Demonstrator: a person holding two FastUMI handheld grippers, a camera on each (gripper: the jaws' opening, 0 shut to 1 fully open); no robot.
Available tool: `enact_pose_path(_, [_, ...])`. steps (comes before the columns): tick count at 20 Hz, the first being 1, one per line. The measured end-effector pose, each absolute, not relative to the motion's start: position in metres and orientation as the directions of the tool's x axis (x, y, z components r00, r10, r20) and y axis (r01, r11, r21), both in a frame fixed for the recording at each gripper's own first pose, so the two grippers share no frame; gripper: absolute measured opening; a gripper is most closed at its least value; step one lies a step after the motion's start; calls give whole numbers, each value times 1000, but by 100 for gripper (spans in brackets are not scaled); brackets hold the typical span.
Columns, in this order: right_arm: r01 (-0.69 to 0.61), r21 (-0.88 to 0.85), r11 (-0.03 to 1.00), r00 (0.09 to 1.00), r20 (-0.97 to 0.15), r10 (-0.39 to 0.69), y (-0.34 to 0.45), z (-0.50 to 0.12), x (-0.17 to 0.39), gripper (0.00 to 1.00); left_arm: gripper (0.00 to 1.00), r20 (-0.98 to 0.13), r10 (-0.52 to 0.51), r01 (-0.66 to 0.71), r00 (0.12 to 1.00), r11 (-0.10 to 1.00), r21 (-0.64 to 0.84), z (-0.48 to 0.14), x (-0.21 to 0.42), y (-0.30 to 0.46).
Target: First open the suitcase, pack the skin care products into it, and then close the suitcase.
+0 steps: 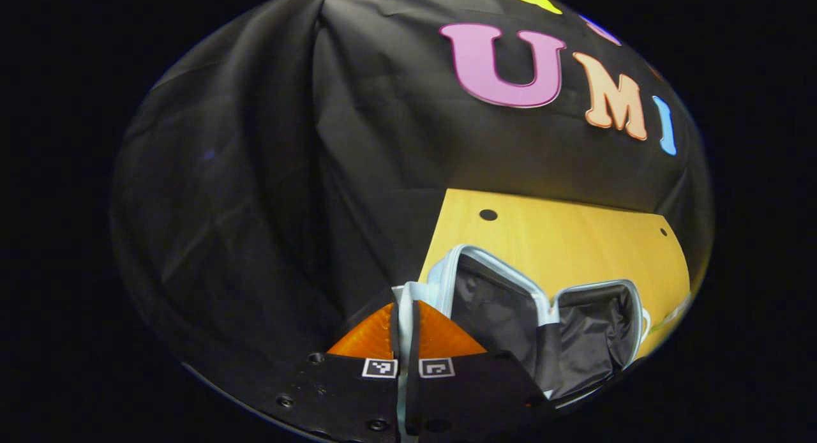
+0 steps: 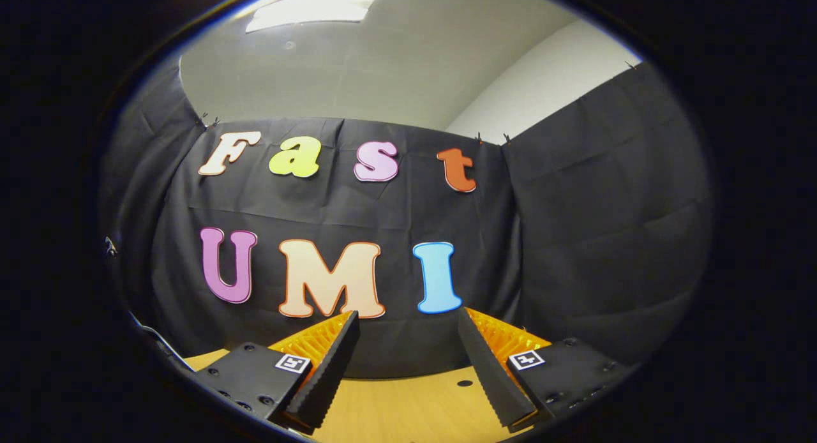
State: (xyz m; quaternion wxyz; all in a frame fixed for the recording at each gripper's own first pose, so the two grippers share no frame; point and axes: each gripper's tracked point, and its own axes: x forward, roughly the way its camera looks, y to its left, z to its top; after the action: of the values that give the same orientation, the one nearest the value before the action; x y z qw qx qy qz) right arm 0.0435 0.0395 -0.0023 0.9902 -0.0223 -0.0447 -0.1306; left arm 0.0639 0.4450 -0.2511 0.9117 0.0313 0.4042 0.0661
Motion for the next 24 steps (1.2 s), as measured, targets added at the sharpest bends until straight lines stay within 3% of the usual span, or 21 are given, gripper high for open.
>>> enact_pose_path(7, [322,-99,942,945,100,-312,38,2,32,96,0,-776,211,-163,594,977,140,-321,48,465])
enact_pose_path(9, [321,-105,941,946,73,-315,38,-4,33,97,7,-756,270,-204,596,962,183,-331,45,472])
enact_pose_path(12, [289,-121,950,957,59,-284,42,-11,35,99,100,-683,292,-285,669,950,127,-338,61,462])
enact_pose_path(13, [270,-123,955,963,53,-265,42,-14,37,99,100,-631,317,-310,708,942,126,-309,50,452])
enact_pose_path(14, [250,-122,961,968,44,-246,42,-18,39,99,94,-573,348,-332,742,933,137,-290,51,448])
enact_pose_path(17, [191,-96,977,982,10,-191,34,-29,44,100,93,-426,413,-389,805,909,147,-217,47,423])
enact_pose_path(19, [164,-87,983,986,-12,-166,24,-37,45,96,99,-334,401,-379,853,916,132,-168,49,386])
enact_pose_path(24, [115,-26,993,992,-53,-117,1,-54,41,98,99,-177,278,-265,944,960,91,-78,58,258])
